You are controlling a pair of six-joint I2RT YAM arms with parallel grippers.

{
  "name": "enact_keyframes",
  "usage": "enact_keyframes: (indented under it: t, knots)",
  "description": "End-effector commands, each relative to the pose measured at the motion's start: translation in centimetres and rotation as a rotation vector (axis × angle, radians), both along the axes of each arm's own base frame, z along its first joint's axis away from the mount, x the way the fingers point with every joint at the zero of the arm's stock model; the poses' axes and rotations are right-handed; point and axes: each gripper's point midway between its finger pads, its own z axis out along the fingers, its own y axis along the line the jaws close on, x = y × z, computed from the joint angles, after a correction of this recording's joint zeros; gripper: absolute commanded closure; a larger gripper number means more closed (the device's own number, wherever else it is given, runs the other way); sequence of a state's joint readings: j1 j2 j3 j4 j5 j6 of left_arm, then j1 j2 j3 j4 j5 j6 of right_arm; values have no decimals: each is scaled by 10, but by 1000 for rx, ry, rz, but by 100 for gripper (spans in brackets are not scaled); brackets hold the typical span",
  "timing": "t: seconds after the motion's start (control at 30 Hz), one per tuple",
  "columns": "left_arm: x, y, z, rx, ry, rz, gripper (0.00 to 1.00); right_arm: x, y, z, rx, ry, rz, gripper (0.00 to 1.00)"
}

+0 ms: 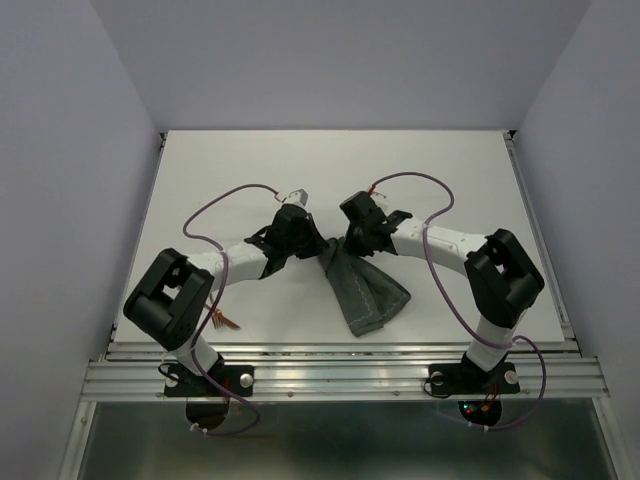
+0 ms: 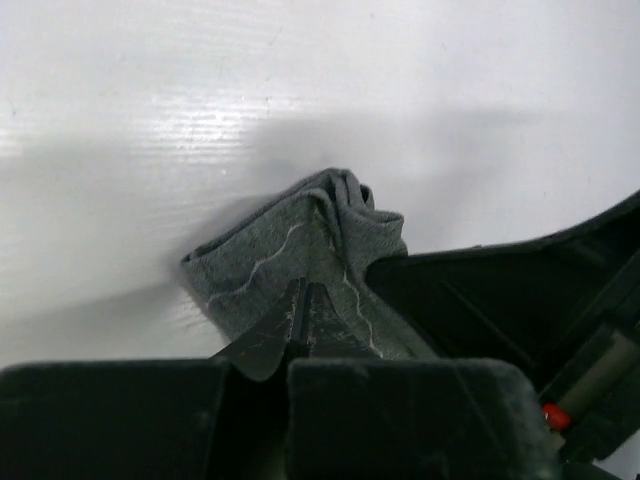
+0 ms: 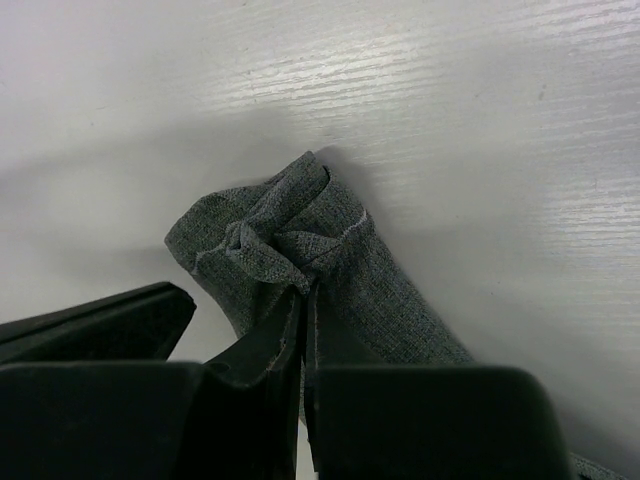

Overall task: Fold the napkin into a case and place the utensils inside
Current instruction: Fold the 2/3-rectangle-folded napkin at the center of the board.

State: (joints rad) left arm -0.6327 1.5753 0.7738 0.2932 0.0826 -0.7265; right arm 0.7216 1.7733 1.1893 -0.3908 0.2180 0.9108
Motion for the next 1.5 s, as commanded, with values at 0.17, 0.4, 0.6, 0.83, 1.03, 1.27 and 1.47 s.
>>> enact_keyframes:
  t: [0.17,0.4,0.6,0.83,1.03,1.27,1.47]
  knots:
    - [18,-17,-32,55,37,-60,100,12,13,44,33,-86,18,99]
    - [16,-19,-37,44,47,-69,100,16,18,49,40,-88,29,99]
    - [16,-21,-42,35,57,-77,100,14,31,48,52,-81,51,99]
    - [13,-23,-48,25,70,-81,100,12,53,38,70,-58,82,99]
    - [14,-22,-48,27,65,-80,100,8,64,7,78,4,64,99]
    - [10,-21,-41,19,61,-83,100,-1,46,-42,5,75,-12,99]
    - [5,-16,-12,-6,33,-84,100,-8,33,-66,-43,108,-55,99]
